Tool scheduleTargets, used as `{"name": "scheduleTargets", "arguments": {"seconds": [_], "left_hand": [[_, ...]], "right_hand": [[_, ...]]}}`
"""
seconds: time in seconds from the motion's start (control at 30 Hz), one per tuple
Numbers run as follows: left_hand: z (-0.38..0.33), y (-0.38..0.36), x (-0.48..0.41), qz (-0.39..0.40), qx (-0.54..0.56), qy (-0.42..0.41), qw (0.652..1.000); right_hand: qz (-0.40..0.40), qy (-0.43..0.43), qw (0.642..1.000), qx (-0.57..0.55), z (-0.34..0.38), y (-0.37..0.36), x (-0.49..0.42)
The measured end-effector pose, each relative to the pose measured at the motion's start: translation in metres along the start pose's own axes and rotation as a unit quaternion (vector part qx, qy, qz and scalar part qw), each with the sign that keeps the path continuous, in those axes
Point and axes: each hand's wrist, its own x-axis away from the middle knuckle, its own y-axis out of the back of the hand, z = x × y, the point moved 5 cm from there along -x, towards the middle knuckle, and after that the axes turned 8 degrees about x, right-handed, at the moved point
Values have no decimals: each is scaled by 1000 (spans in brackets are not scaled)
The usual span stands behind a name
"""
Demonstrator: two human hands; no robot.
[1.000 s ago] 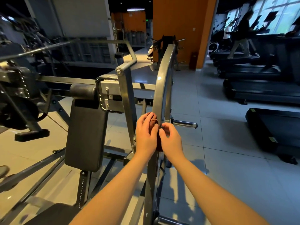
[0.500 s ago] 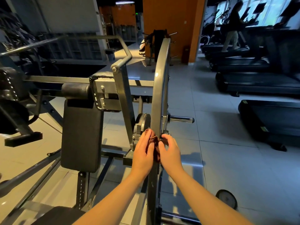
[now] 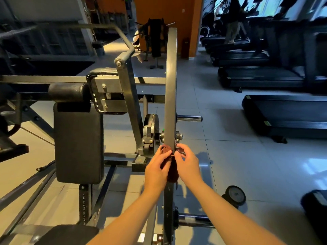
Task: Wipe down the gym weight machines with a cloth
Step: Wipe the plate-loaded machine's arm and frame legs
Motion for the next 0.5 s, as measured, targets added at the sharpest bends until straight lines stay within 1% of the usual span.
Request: {"name": "scheduleTargets", "arguments": {"seconds": [0.13, 0.23, 0.37, 0.5], "left_hand": [[-24, 8, -20, -2, 22, -31, 999], [-41, 7, -38, 3, 33, -52, 998], [-17, 1, -25, 59, 7, -63, 996], [16, 0, 5, 108, 22, -32, 993]], "right_hand": [[-40, 9, 999, -6, 16, 0, 2], [-53, 6, 998, -23, 19, -3, 5], [-54, -32, 998, -22, 5, -5, 10], [-33, -63, 997, -5, -8, -11, 23]]}}
